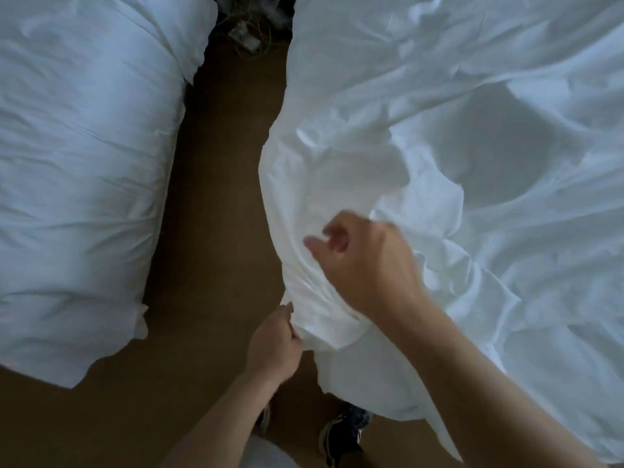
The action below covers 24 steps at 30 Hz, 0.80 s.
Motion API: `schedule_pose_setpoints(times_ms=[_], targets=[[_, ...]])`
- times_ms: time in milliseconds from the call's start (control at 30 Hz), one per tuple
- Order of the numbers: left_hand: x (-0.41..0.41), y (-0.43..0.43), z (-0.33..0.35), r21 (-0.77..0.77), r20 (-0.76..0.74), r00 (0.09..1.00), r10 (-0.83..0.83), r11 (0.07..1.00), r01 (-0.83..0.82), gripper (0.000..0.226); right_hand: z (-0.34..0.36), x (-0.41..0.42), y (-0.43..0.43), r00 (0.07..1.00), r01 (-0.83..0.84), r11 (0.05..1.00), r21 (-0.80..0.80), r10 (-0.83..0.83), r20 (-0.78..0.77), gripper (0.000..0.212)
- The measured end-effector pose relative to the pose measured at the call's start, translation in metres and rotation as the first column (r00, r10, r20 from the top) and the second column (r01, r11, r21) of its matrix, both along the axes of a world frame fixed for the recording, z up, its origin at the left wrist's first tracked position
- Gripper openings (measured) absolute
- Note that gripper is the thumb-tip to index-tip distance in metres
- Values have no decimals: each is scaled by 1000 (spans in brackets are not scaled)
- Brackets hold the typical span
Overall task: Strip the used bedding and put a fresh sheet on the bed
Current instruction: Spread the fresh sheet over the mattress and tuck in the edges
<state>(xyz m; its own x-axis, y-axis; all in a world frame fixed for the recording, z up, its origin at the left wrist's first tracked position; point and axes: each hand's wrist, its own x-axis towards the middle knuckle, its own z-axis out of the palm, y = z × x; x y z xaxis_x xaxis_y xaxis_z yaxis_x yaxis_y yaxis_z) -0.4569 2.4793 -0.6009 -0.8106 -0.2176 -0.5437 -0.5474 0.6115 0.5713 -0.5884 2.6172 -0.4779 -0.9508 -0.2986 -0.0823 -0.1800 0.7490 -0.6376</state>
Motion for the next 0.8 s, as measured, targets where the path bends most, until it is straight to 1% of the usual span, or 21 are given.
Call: schedule_pose_setpoints(times_ms=[33, 67, 100, 133, 167, 200, 233, 267, 300, 333, 367, 400, 433, 467, 500, 533, 567, 633, 733, 767, 800], targets=[[4, 6, -6, 38, 26, 1000, -4, 999, 3, 20, 3, -37, -12, 942, 159, 985, 60, -133, -309, 40], [8, 9, -12, 66, 48, 999, -9, 998, 6, 20, 1, -76, -20, 889, 268, 952, 148, -185, -419, 53], [10, 11, -17, 85, 67, 998, -14, 996, 8, 20, -6, -115, -22, 925, 310, 910, 274, -222, -310, 74], [11, 10, -23, 99, 91, 996, -20, 995, 11, 21, -21, -146, -22, 958, 283, 865, 415, -273, -84, 96], [9, 7, -26, 130, 119, 992, -28, 991, 12, 21, -41, -163, -24, 947, 180, 814, 553, -295, 127, 109], [6, 1, -29, 181, 159, 986, -51, 983, 22, 21, -66, -164, -23, 919, 44, 760, 648, -286, 273, 107], [-1, -6, -29, 255, 212, 970, -116, 965, 59, 22, -89, -157, -21, 905, -55, 702, 710, -265, 332, 92], [-11, -17, -28, 349, 270, 943, -194, 933, 92, 23, -114, -151, -20, 932, -79, 683, 726, -207, 296, 70], [-26, -32, -28, 461, 322, 914, -247, 884, 76, 29, -131, -143, -21, 956, -73, 673, 736, -162, 243, 53], [-46, -48, -28, 578, 361, 899, -249, 816, -6, 38, -141, -138, -23, 968, -53, 690, 722, -141, 206, 47], [-71, -65, -30, 692, 385, 906, -177, 705, -157, 45, -144, -136, -24, 969, -13, 724, 689, -161, 188, 47], [-101, -81, -34, 776, 414, 910, -29, 534, -336, 47, -149, -135, -23, 960, 40, 764, 644, -209, 188, 50], [-132, -96, -41, 814, 460, 876, 147, 324, -482, 50, -150, -131, -22, 947, 110, 787, 607, -269, 177, 54], [-171, -109, -49, 805, 516, 806, 291, 157, -572, 56, -151, -130, -22, 932, 175, 789, 589, -326, 159, 57], [-202, -114, -51, 791, 534, 755, 381, 90, -605, 64, -150, -120, -20, 924, 203, 784, 586, -352, 151, 59], [-234, -116, -53, 790, 524, 753, 399, 103, -604, 71, -153, -113, -19, 925, 207, 775, 597, -354, 138, 61], [-264, -113, -54, 795, 510, 779, 366, 146, -589, 73, -156, -108, -19, 921, 213, 763, 610, -365, 136, 63], [-300, -97, -57, 751, 520, 797, 308, 280, -598, 66, -160, -106, -22, 894, 209, 744, 635, -409, 184, 66], [-306, -82, -67, 563, 464, 827, 317, 615, -552, 52, -165, -117, -27, 869, 131, 701, 702, -421, 259, 72], [-304, -83, -70, 469, 426, 848, 316, 724, -506, 53, -166, -119, -31, 868, 98, 687, 720, -412, 276, 74], [-307, -87, -71, 379, 388, 868, 310, 805, -457, 57, -167, -122, -35, 867, 80, 686, 724, -406, 289, 78]])
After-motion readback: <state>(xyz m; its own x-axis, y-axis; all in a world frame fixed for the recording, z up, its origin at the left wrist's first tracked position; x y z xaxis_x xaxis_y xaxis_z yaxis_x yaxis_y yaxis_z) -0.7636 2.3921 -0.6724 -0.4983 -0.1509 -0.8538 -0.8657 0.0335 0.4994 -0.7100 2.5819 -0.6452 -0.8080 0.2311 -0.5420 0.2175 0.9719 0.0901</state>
